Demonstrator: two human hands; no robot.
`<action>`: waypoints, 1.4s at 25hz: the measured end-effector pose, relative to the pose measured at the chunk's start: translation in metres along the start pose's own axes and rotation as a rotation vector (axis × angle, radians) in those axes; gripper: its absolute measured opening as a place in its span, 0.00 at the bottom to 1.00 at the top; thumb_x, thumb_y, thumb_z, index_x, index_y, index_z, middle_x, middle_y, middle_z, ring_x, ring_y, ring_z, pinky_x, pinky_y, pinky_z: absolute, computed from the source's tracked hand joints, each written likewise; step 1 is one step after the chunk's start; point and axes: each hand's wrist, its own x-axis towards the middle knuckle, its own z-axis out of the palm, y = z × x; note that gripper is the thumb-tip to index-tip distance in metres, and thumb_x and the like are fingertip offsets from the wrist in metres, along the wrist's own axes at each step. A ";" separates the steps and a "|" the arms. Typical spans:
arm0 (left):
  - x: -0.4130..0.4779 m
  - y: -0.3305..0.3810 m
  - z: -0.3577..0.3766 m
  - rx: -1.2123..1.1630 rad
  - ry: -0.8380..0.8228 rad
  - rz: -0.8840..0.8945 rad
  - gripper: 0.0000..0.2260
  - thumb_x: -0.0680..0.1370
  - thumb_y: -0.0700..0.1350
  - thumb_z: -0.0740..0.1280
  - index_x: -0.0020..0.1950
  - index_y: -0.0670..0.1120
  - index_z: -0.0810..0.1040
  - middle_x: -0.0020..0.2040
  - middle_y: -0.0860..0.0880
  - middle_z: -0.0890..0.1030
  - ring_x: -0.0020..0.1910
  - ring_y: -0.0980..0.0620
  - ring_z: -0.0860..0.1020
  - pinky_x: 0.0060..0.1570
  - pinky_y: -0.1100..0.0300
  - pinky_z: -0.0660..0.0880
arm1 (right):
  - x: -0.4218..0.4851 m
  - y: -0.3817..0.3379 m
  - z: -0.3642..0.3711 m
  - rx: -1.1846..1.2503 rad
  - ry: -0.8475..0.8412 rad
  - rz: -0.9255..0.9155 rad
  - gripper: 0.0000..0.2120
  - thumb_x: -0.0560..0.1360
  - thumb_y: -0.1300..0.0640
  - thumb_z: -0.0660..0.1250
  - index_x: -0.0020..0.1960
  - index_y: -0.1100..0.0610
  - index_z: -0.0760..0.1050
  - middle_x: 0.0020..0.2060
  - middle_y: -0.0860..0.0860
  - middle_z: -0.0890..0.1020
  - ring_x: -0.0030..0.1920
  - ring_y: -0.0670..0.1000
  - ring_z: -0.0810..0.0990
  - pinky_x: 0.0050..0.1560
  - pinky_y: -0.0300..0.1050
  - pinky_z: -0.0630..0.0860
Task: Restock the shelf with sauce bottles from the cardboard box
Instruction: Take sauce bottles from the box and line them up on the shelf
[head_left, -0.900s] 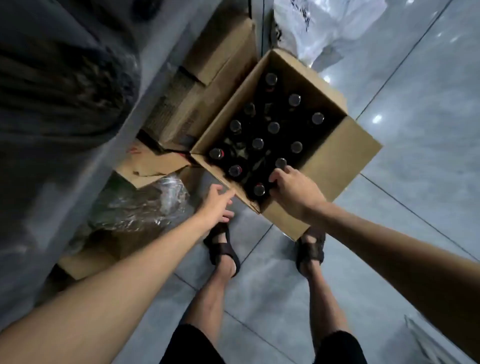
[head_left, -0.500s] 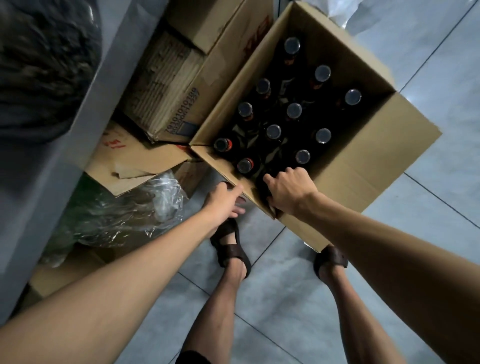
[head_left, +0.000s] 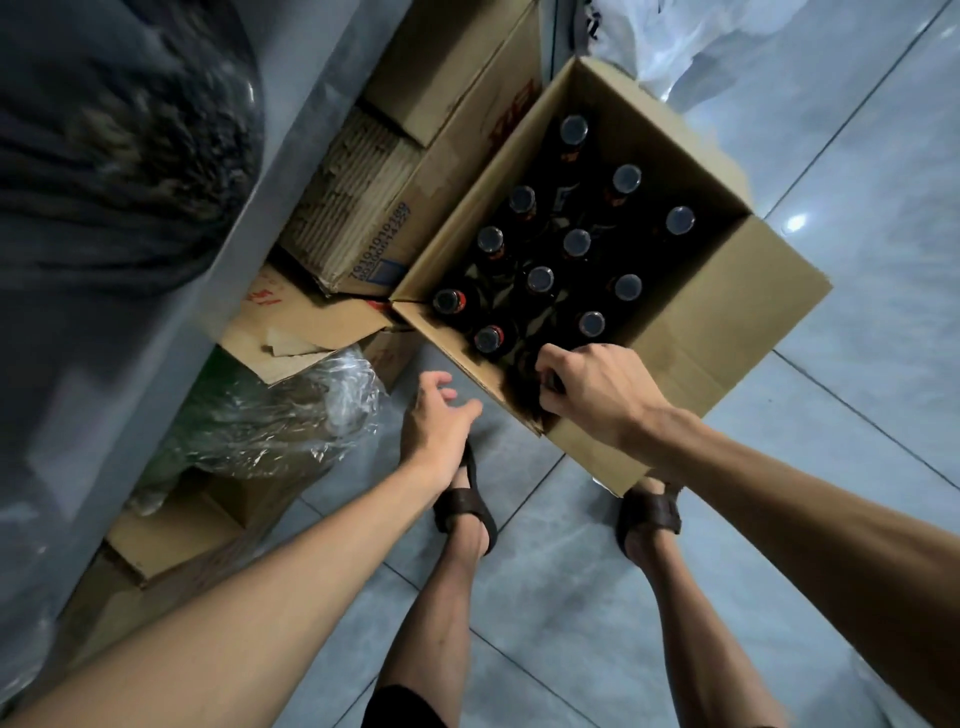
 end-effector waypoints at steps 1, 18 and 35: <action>-0.012 0.003 -0.004 0.022 -0.024 0.045 0.20 0.73 0.41 0.73 0.62 0.48 0.71 0.54 0.51 0.76 0.47 0.51 0.77 0.49 0.57 0.72 | -0.012 -0.004 -0.020 0.059 0.022 0.038 0.11 0.73 0.48 0.64 0.53 0.51 0.76 0.38 0.53 0.83 0.41 0.58 0.82 0.37 0.48 0.75; -0.340 0.291 -0.172 -0.014 0.077 0.708 0.33 0.61 0.51 0.82 0.59 0.61 0.67 0.52 0.64 0.78 0.53 0.61 0.77 0.51 0.64 0.73 | -0.205 -0.154 -0.529 0.528 0.339 -0.160 0.17 0.67 0.45 0.66 0.41 0.59 0.81 0.38 0.57 0.83 0.40 0.53 0.81 0.41 0.54 0.79; -0.725 0.366 -0.433 -0.387 0.539 1.073 0.28 0.62 0.51 0.80 0.59 0.59 0.74 0.49 0.56 0.84 0.46 0.56 0.84 0.43 0.62 0.79 | -0.429 -0.428 -0.824 0.748 0.392 -0.992 0.11 0.79 0.50 0.66 0.40 0.54 0.76 0.24 0.43 0.70 0.25 0.41 0.66 0.28 0.36 0.62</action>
